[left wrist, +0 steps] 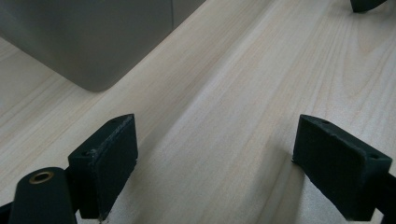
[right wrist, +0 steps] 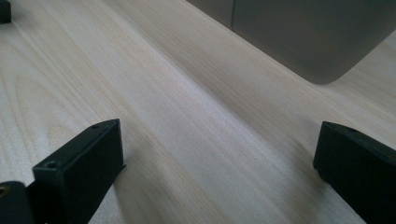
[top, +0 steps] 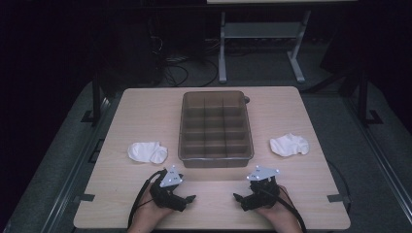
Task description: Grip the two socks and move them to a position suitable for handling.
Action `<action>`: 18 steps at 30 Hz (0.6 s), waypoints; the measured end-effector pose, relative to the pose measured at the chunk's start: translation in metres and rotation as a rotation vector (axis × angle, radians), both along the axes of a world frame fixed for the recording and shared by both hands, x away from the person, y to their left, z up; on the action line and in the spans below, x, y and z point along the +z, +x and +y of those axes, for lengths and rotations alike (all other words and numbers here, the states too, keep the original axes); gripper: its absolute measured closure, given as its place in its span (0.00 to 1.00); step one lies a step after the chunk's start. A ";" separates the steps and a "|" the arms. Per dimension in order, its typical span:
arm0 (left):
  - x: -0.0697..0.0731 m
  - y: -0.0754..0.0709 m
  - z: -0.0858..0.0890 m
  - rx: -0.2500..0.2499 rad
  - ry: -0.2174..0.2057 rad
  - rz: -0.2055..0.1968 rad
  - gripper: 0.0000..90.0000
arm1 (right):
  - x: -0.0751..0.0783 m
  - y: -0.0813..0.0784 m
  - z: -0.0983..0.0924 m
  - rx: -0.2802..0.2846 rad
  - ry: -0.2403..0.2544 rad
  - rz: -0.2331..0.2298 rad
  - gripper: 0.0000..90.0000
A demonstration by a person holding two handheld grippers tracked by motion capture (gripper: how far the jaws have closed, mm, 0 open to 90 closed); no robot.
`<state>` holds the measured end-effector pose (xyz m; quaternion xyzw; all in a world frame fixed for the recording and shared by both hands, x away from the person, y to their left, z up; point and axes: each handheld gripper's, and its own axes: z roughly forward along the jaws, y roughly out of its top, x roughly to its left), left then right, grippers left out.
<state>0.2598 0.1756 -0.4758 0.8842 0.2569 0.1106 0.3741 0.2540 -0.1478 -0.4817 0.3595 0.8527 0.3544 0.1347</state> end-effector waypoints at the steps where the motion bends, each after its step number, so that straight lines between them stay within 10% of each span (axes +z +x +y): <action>1: 0.000 0.000 0.000 0.000 0.000 0.000 0.15 | 0.000 0.000 0.000 0.000 0.000 0.000 0.01; 18: 0.002 0.001 0.006 0.012 -0.004 0.019 0.16 | 0.000 0.000 0.000 0.000 0.000 -0.002 0.01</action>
